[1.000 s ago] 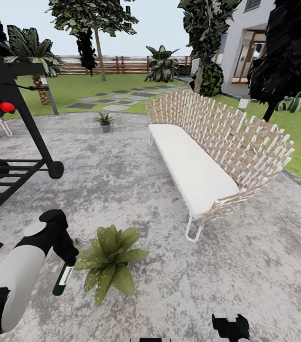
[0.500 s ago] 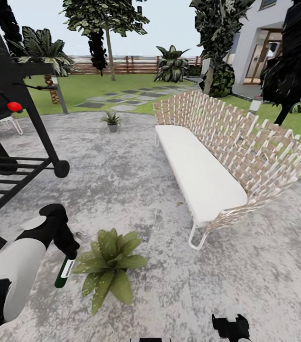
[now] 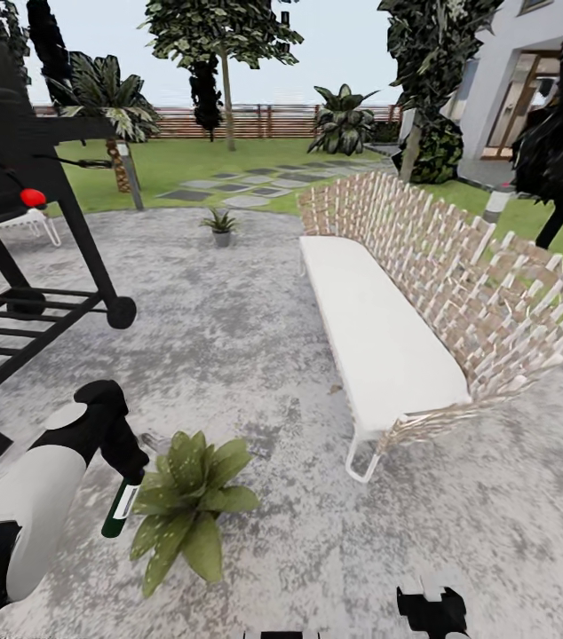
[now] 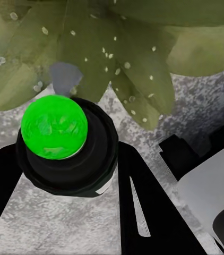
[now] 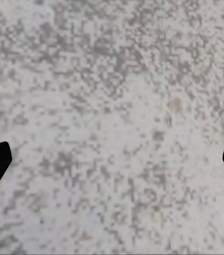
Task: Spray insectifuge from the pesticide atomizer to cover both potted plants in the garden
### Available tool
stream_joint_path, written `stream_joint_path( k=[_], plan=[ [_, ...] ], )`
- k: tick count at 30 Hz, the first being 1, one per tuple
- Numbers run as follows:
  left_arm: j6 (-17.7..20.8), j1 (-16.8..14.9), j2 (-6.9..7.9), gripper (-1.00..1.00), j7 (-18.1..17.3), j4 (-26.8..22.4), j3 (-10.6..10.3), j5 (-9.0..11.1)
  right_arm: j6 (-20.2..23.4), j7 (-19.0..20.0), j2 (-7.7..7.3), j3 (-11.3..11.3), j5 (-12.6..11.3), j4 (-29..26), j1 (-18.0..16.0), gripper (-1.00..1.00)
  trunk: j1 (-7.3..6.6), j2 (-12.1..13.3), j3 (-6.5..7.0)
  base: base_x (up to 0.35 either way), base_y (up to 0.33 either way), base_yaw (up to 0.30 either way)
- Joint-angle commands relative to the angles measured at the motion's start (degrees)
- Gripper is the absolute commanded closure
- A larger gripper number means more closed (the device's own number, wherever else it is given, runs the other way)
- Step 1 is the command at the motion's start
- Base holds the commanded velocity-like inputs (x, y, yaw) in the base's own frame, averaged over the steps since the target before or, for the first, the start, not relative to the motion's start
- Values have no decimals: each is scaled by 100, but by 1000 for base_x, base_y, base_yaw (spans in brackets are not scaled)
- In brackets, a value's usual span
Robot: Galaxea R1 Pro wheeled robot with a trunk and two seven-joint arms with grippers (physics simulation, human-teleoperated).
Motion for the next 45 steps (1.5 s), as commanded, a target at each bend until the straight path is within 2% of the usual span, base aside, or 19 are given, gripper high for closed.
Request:
stream_joint_path(
  k=[1,8,17,29,37,41,45],
  plan=[
    [60,-4,-7,100,-52,-3,25,-60,-11,-12,-1,50,-47,-2,0,-100,1,-2,-5,134,-97,242],
    [60,-4,1,100,-52,-11,29,-63,-11,-12,-1,50,-47,-2,0,-100,1,-2,-5,23,-26,52],
    [60,-4,-6,100,-52,-12,27,-68,-11,-12,0,50,-46,-2,0,-100,1,-2,-5,0,-243,18],
    [60,-4,2,100,-52,-12,25,-68,-11,-11,7,50,-46,-2,0,-100,1,-2,-5,38,-263,257],
    [34,-41,2,100,-52,-12,16,-65,-11,-11,-1,50,-46,-2,0,-100,1,-2,-5,50,-53,113],
    [1,-48,32,100,-52,-4,-129,-57,-11,-13,-1,50,-47,-2,0,-100,1,-2,-5,1,-1,2],
    [-16,-48,-64,100,-52,12,-167,-43,-11,-15,-1,50,-47,-2,0,-100,1,-2,-5,0,0,183]
  ],
)
